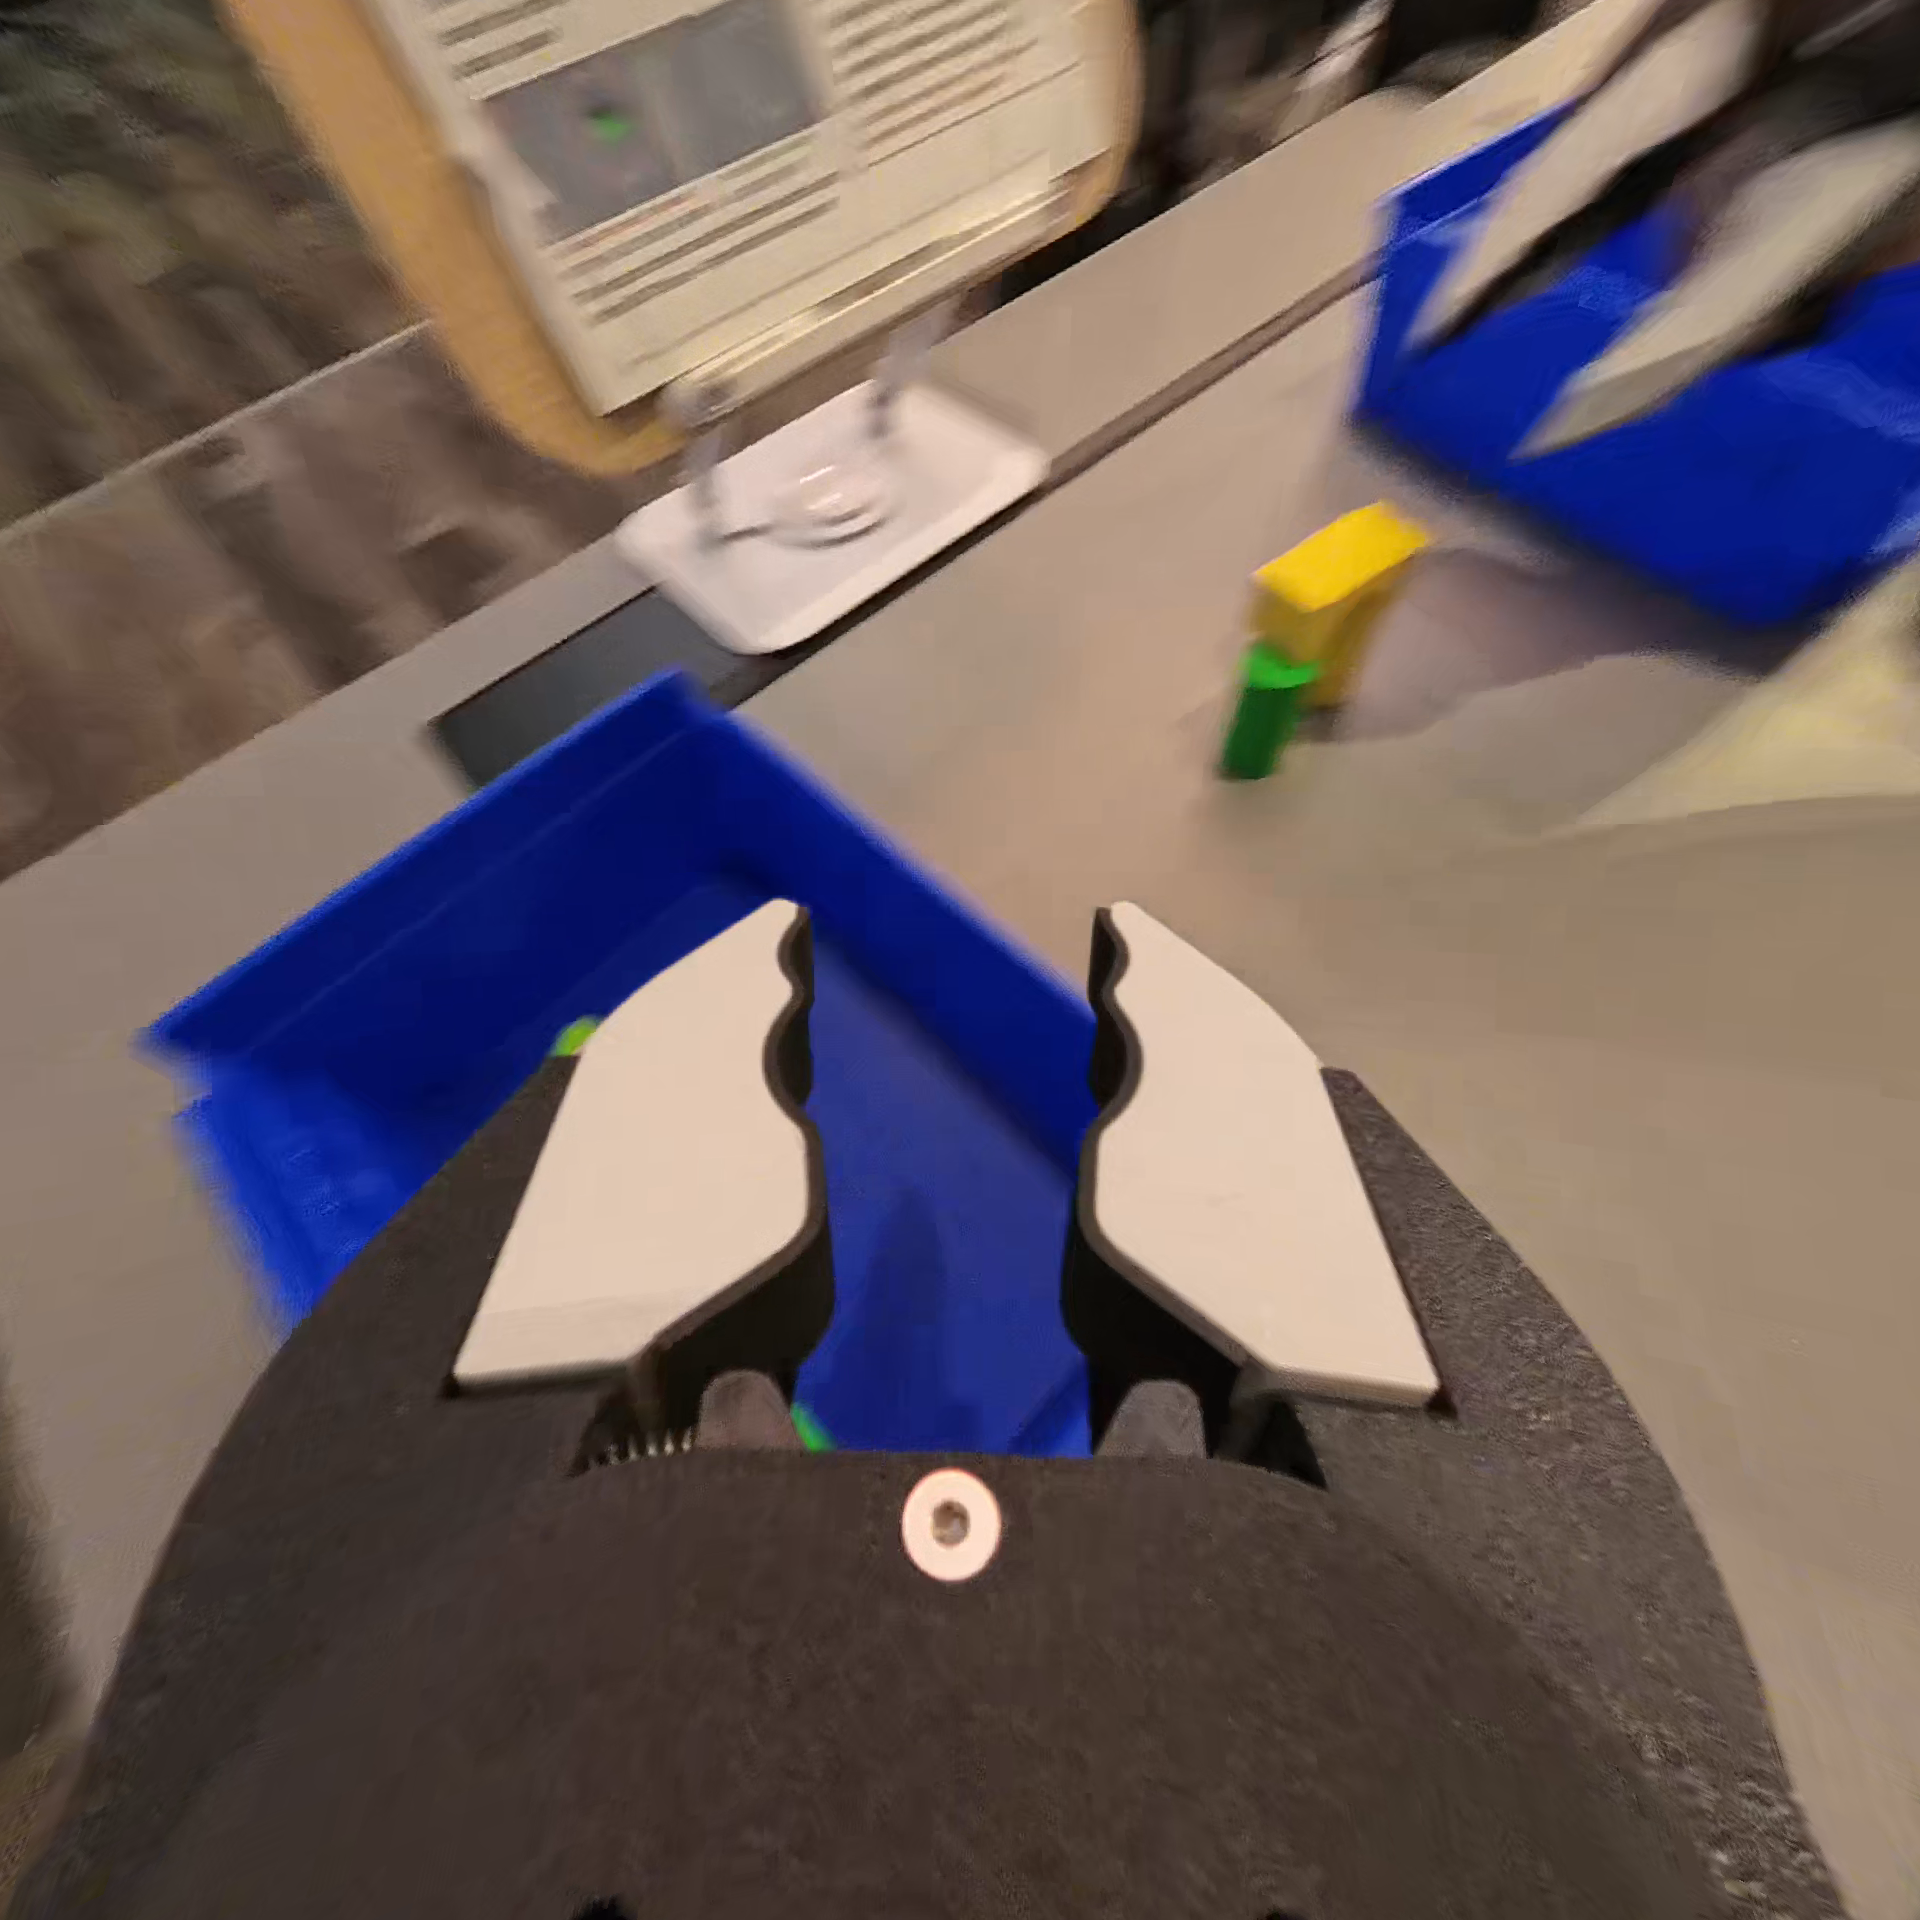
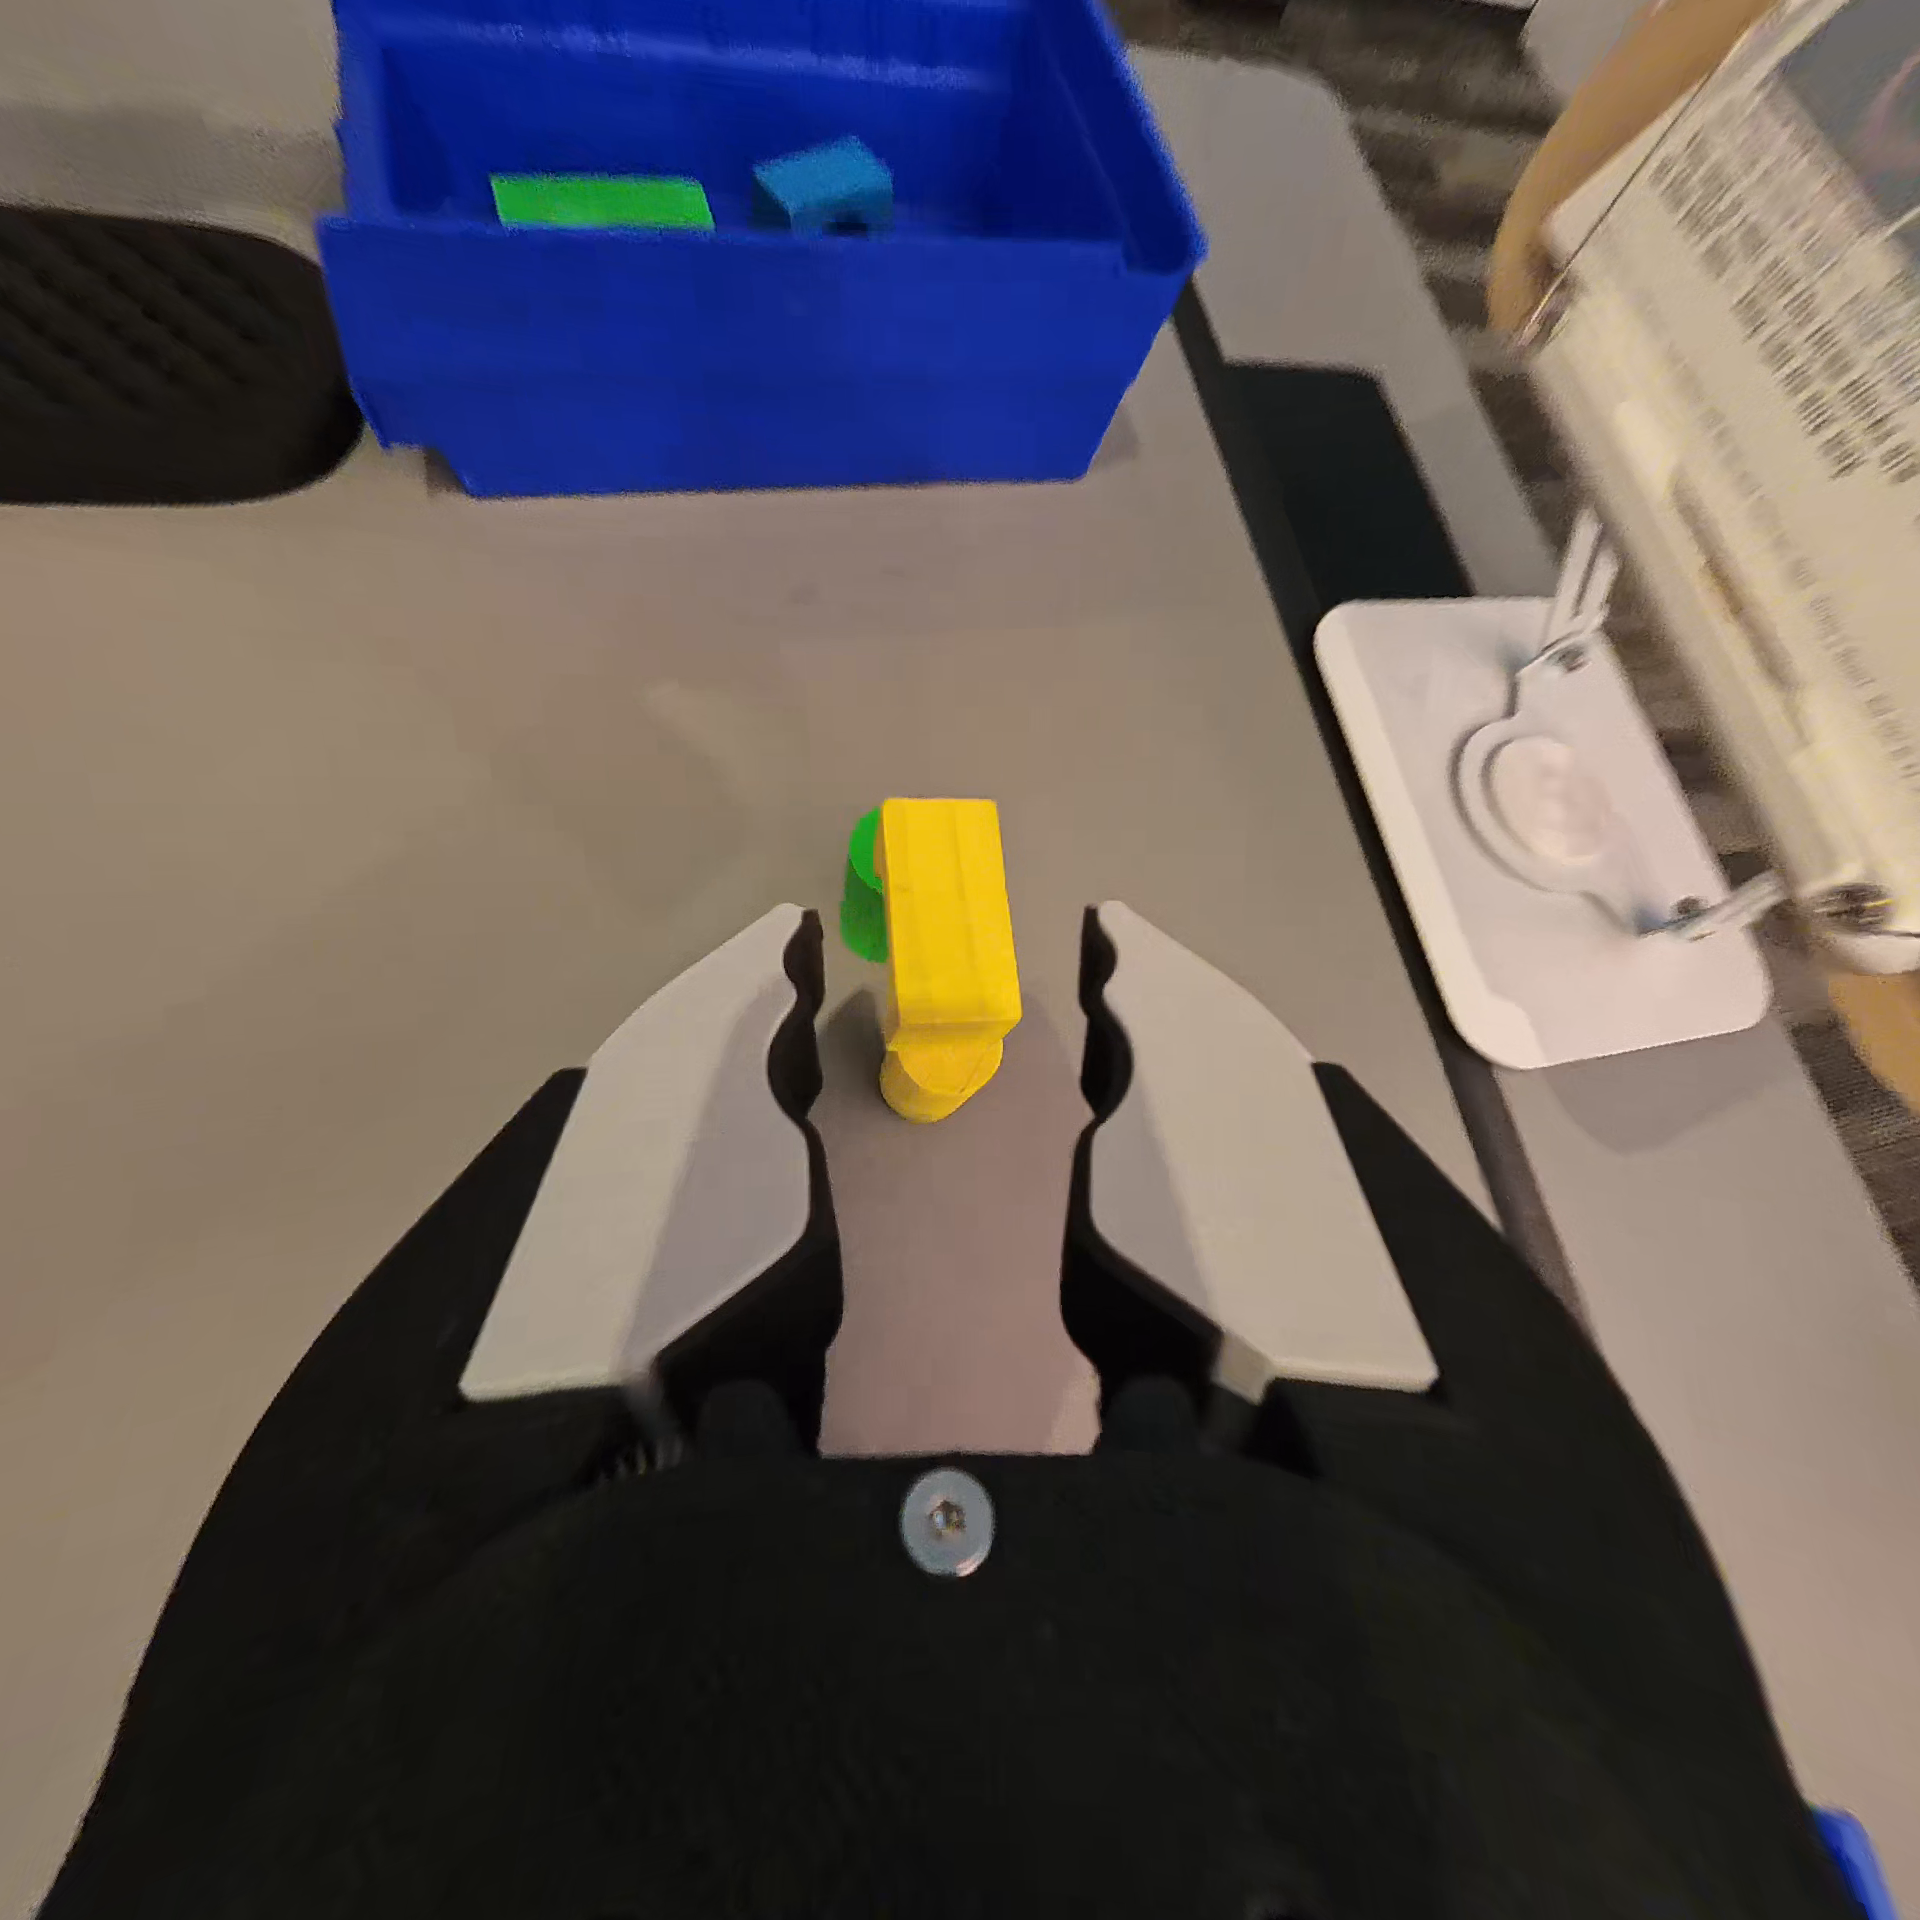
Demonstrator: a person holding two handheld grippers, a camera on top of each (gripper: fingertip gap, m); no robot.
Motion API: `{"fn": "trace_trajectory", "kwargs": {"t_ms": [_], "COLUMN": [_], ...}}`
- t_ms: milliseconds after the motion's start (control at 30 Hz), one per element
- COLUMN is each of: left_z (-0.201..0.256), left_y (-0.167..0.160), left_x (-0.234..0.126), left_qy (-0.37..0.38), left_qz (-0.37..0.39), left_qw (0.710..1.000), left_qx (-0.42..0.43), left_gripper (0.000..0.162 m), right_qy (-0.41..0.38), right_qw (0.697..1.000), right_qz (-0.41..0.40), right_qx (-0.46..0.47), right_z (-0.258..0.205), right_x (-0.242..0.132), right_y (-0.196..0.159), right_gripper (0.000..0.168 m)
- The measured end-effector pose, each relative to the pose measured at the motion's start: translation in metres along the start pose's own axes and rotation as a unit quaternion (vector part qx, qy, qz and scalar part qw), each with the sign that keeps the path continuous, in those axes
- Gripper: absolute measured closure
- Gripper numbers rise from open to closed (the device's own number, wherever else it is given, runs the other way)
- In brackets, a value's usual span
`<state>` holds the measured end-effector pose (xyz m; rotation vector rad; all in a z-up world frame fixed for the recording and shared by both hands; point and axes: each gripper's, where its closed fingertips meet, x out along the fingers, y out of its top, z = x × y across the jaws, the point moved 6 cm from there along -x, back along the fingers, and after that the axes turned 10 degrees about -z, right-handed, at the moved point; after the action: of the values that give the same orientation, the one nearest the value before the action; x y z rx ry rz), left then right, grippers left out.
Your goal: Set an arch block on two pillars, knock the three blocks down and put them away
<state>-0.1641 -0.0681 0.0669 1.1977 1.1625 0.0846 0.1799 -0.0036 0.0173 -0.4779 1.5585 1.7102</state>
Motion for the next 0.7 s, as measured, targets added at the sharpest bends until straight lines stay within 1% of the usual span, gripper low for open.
{"fn": "trace_trajectory", "kwargs": {"t_ms": [33, 67, 167, 233, 333, 433, 500, 600, 700], "left_z": [-0.012, -0.022, -0.044, -0.054, -0.066, -0.085, -0.093, -0.101, -0.106], "left_y": [-0.005, -0.009, -0.023, -0.031, -0.036, -0.044, -0.052, -0.061, -0.065], "left_x": [0.002, 0.006, 0.029, 0.047, 0.078, 0.105, 0.121, 0.136, 0.142], "left_qy": [0.037, 0.055, 0.079, 0.089, 0.083, 0.109, 0.108, 0.113, 0.126], "left_qz": [-0.019, -0.039, -0.119, -0.171, -0.206, -0.255, -0.286, -0.323, -0.331], "left_qw": [0.999, 0.997, 0.986, 0.970, 0.948, 0.918, 0.896, 0.872, 0.868], "left_qx": [-0.007, -0.022, -0.088, -0.145, -0.229, -0.282, -0.322, -0.349, -0.349], "left_gripper": [0.114, 0.116, 0.116, 0.114, 0.111, 0.108, 0.106, 0.102, 0.103], "right_qy": [-0.010, -0.020, -0.052, -0.071, -0.079, -0.081, -0.083, -0.083, -0.085], "right_qw": [1.000, 0.999, 0.997, 0.996, 0.995, 0.995, 0.995, 0.995, 0.995], "right_qz": [0.013, 0.025, 0.051, 0.045, 0.034, 0.032, 0.028, 0.025, 0.029], "right_qx": [-0.007, -0.014, -0.028, -0.039, -0.048, -0.046, -0.045, -0.044, -0.040], "right_z": [-0.003, -0.008, -0.020, -0.026, -0.031, -0.032, -0.032, -0.032, -0.029], "right_x": [-0.011, -0.021, -0.046, -0.054, -0.058, -0.058, -0.058, -0.061, -0.066], "right_y": [0.004, 0.009, 0.017, 0.018, 0.017, 0.016, 0.013, 0.010, 0.007], "right_gripper": [0.120, 0.120, 0.120, 0.120, 0.120, 0.120, 0.120, 0.120, 0.120]}}
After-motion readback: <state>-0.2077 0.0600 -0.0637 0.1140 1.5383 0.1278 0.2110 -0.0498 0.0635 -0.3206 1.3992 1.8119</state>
